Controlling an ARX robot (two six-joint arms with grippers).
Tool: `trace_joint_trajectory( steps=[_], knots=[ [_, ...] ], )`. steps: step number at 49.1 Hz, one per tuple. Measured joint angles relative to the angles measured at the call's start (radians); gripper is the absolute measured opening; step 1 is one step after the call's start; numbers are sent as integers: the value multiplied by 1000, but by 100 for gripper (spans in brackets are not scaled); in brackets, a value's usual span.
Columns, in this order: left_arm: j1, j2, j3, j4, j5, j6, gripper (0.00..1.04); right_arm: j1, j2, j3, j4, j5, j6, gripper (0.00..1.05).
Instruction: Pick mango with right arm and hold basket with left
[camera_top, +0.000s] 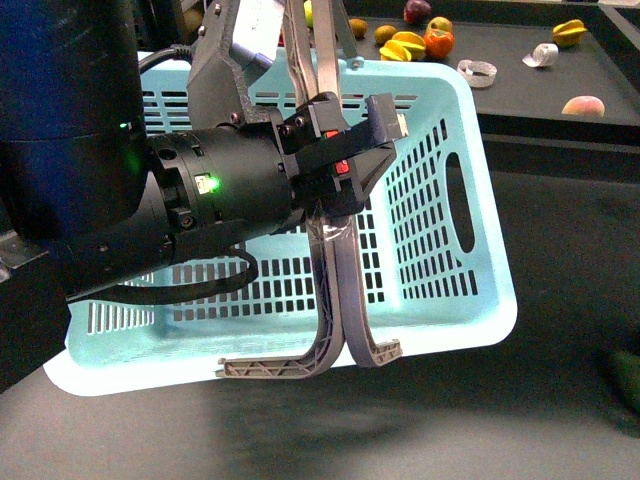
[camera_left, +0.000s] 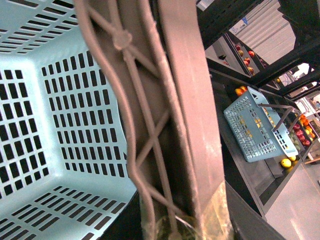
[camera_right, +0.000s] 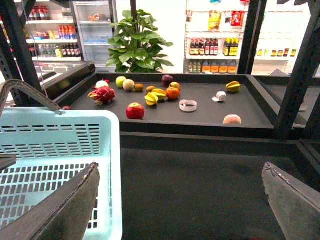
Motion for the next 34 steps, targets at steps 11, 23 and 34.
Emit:
trace_joint_trajectory(
  steps=[11,23,34],
  knots=[
    [-7,19,2,23,23,15,17,0,0,0,0,0,0,97],
    [-15,20,17,6,36,38,17,0,0,0,0,0,0,97],
    [-15,18,18,-18,16,59,17,0,0,0,0,0,0,97]
  ],
)
